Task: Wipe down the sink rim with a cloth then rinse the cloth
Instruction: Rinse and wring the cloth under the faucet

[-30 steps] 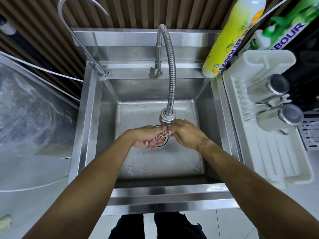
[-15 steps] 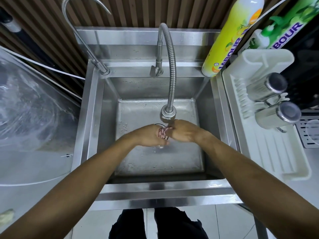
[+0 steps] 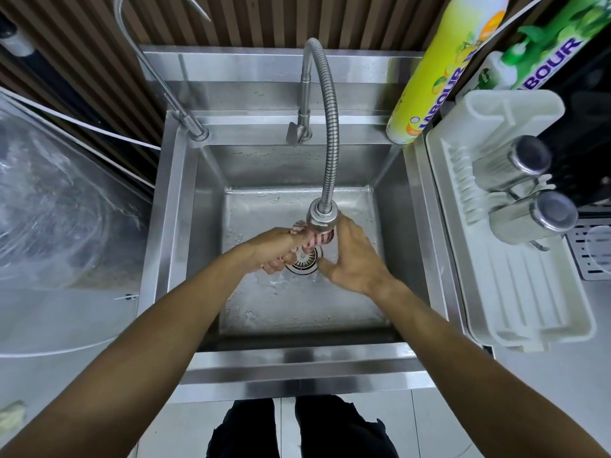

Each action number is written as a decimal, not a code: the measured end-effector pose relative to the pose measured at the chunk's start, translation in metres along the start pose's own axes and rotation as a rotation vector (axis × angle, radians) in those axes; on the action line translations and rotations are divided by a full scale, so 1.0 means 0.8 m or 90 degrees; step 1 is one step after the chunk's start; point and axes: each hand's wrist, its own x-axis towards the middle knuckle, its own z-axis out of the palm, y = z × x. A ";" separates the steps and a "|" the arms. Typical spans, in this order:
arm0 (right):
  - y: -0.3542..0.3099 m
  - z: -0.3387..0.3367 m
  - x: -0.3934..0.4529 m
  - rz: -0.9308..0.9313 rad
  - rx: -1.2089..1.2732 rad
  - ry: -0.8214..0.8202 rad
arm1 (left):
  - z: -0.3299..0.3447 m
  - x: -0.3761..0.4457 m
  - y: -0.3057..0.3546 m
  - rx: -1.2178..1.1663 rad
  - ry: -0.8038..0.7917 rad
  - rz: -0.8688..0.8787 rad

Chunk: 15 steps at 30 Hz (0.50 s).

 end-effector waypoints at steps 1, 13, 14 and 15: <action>-0.002 0.011 -0.005 -0.057 -0.082 0.044 | 0.002 0.001 0.002 -0.031 -0.041 -0.013; -0.042 0.013 0.010 -0.177 -0.481 -0.052 | 0.020 -0.017 0.034 0.367 -0.243 -0.179; -0.047 0.010 0.011 -0.139 -0.492 -0.084 | 0.027 -0.015 0.038 0.460 -0.188 -0.147; -0.050 0.006 0.013 -0.096 -0.495 -0.101 | 0.034 -0.014 0.042 0.555 -0.117 -0.095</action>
